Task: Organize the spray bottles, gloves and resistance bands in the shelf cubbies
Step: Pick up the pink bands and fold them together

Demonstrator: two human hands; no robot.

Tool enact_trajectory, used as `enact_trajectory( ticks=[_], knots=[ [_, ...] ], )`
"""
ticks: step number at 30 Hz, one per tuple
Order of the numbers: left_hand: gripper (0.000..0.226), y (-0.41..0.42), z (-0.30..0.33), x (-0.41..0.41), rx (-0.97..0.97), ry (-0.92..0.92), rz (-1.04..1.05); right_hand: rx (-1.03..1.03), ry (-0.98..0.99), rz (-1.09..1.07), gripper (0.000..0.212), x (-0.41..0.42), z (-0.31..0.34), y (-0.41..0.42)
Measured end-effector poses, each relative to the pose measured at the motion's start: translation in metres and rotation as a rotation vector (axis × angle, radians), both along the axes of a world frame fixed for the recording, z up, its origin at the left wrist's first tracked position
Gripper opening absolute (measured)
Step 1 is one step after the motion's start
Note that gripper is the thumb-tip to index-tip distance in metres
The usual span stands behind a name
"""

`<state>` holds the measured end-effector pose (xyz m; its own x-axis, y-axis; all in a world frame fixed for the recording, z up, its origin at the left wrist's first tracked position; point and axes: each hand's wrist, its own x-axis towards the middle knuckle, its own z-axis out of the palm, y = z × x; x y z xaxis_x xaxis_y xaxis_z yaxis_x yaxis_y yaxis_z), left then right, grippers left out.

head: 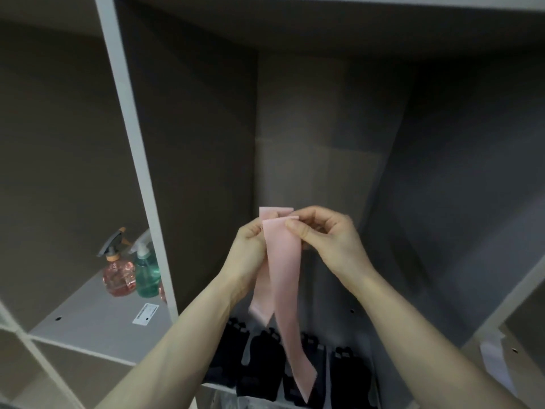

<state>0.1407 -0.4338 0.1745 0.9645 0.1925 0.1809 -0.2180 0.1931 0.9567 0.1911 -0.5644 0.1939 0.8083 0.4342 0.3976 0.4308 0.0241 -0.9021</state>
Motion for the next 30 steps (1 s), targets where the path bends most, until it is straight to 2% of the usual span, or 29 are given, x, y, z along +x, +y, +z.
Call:
enact_trajectory(
  ticks=[3,6,13,15,19,21,24,28,30],
  knots=[
    [0.025,-0.001,0.0,-0.002,-0.049,-0.009,-0.071,0.058,0.083,-0.051,0.005,-0.001,0.0,0.005],
    [0.046,0.001,-0.002,-0.002,-0.094,-0.013,-0.135,0.111,0.131,-0.117,0.006,-0.002,-0.001,0.01],
    [0.069,0.008,-0.004,0.001,-0.101,-0.026,-0.183,0.123,0.096,-0.196,0.011,-0.003,-0.001,0.018],
    [0.062,0.01,-0.003,0.0,-0.024,-0.058,-0.165,0.112,0.073,-0.213,0.009,-0.003,-0.001,0.02],
    [0.034,0.012,-0.003,-0.002,0.102,-0.088,-0.061,0.06,-0.054,-0.242,0.011,-0.002,0.0,0.022],
    [0.029,0.014,-0.003,-0.002,0.15,-0.068,-0.035,0.054,-0.081,-0.244,0.009,-0.001,-0.001,0.024],
    [0.03,0.017,-0.005,-0.003,0.193,-0.053,-0.007,0.009,-0.059,-0.223,0.024,0.005,-0.002,0.025],
    [0.024,0.022,-0.011,-0.002,0.226,-0.031,0.014,-0.097,-0.089,-0.141,0.004,0.01,0.001,0.024],
    [0.024,0.023,-0.013,-0.002,0.216,-0.023,0.013,-0.142,-0.153,-0.147,0.002,0.014,-0.001,0.026]
  ],
)
